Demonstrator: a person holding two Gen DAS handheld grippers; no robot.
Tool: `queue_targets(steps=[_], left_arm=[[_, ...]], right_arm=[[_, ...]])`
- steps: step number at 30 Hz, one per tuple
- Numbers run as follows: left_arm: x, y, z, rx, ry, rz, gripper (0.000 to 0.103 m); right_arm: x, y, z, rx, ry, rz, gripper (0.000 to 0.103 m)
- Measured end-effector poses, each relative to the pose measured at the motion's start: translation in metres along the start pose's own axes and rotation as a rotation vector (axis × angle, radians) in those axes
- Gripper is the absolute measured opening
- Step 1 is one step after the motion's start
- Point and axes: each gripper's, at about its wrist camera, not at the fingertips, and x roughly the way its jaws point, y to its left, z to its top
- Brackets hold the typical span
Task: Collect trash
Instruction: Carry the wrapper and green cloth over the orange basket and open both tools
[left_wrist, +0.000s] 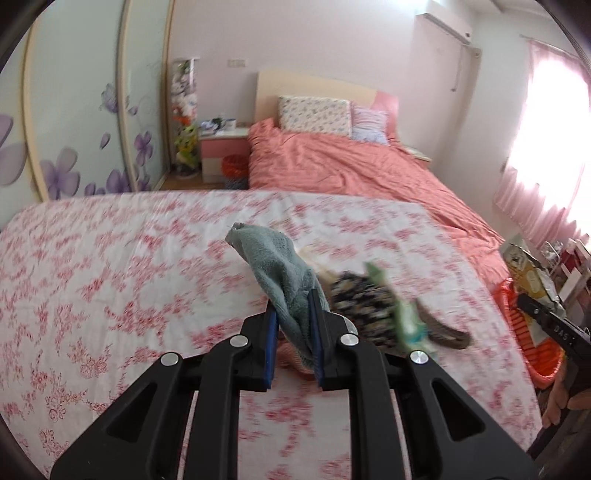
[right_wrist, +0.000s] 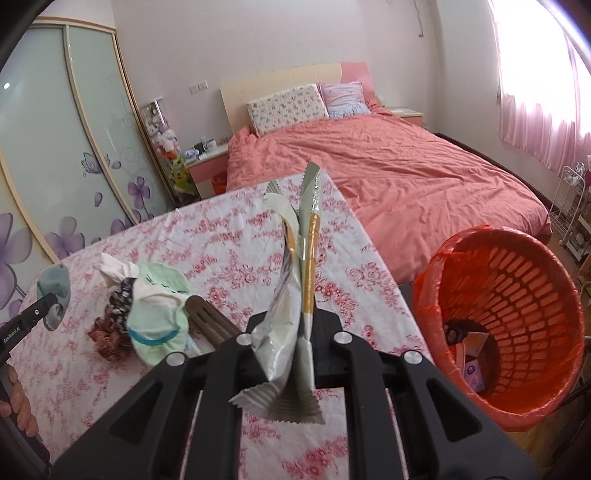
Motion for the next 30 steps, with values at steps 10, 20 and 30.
queue_targets(steps=[10, 20, 30], left_arm=[[-0.014, -0.095, 0.002, 0.117, -0.021, -0.177, 0.016], [0.006, -0.201, -0.002, 0.229, 0.010, -0.386, 0.016], [0.041, -0.298, -0.020, 0.355, 0.084, -0.524, 0.016]], right_arm=[[-0.047, -0.043, 0.001, 0.045, -0.062, -0.023, 0.012], [-0.072, -0.115, 0.003, 0.127, -0.095, -0.096, 0.012], [-0.065, -0.196, 0.002, 0.231, -0.092, -0.134, 0.012]])
